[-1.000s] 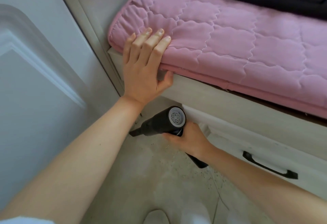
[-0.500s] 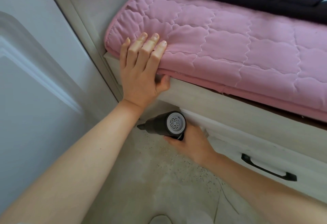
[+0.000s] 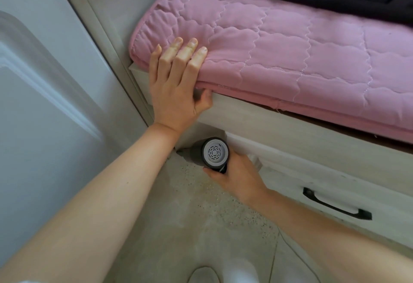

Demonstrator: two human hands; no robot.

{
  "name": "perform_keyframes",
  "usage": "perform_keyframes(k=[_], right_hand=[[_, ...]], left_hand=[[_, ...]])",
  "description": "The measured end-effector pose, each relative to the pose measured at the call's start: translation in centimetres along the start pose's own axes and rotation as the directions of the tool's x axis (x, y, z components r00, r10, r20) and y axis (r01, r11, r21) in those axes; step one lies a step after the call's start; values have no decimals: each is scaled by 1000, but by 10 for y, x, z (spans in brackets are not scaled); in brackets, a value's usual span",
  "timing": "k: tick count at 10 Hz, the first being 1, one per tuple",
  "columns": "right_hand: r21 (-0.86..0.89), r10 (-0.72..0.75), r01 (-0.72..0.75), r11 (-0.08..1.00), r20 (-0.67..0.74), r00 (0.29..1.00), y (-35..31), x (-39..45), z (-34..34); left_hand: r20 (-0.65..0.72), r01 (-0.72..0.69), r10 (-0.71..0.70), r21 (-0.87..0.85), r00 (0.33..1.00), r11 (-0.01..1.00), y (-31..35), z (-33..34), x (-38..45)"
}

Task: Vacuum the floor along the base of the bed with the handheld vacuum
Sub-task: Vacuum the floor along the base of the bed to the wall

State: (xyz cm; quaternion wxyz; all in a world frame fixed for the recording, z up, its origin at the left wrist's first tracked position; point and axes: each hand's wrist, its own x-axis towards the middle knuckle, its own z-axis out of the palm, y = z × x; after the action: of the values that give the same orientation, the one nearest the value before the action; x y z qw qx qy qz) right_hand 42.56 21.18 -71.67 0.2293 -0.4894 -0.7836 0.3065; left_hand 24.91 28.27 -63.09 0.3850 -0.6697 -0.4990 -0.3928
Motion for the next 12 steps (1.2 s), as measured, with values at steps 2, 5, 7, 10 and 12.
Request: perform_keyframes(k=[2,5,7,10,12], right_hand=[[-5,55,-55,998,-13,998,0,-6,-9],[-36,74,-72,997,49,996,-1,-8,-19],[-62,56,-53,997,43,998,-1,-8,-18],[9,65,-67,998,144,987,-1,-11,-28],[10,58,-61,998,172,983,-5,-11,-32]], left_hand=[[10,13,-13,-5,1000,1000,2,-3,1],[18,17,-17,-16,1000,1000,1,-3,1],[15,24,-23,-15,1000,1000,2,-2,0],[18,29,-29,-1,999,1000,3,-2,1],[33,34,-33,-18,999,999,3,-5,3]])
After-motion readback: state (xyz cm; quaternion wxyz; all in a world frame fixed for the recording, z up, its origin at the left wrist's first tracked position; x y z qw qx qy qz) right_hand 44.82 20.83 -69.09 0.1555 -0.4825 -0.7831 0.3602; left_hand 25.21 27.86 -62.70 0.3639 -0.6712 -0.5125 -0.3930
